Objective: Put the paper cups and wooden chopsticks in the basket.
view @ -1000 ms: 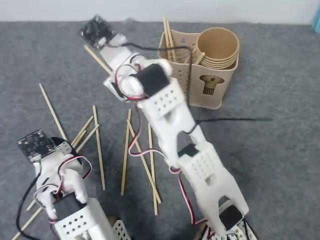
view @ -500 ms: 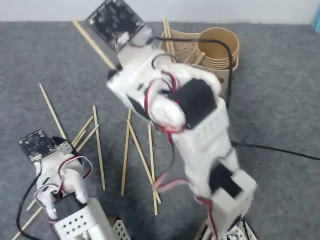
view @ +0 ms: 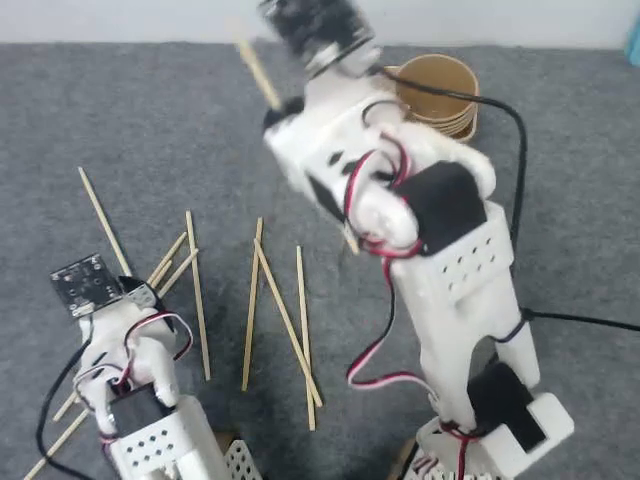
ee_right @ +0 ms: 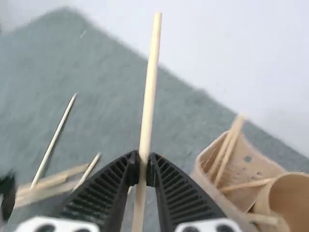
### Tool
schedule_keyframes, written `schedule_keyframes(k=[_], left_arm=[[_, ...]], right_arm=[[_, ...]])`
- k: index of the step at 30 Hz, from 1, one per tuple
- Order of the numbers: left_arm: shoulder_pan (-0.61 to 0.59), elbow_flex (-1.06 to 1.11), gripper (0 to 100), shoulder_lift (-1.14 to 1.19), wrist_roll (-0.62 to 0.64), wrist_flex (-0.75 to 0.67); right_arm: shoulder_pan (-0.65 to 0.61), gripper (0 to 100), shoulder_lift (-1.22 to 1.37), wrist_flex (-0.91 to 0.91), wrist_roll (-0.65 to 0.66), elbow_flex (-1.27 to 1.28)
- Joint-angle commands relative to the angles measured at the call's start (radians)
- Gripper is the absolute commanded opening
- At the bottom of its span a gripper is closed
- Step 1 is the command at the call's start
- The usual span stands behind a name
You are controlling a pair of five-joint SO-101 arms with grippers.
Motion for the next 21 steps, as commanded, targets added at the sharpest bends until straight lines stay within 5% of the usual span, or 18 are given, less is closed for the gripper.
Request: schedule_keyframes(k=[1,12,21], left_arm=[[0.005,-0.071,2,0.178,-0.04,-0.066],[-0.037,-0.303,2,0.907,-0.04,-0.393],[-0.035,-0.346,2,0.967,-0.041,-0.397]], right_arm=[[0.048,0.7,-0.051,-0.128,-0.054,0.028],[0.166,0.7,-0.051,-0.725,-0.097,0.348],[0.278,0.7,-0.05,-1.271,-0.094,0.652]])
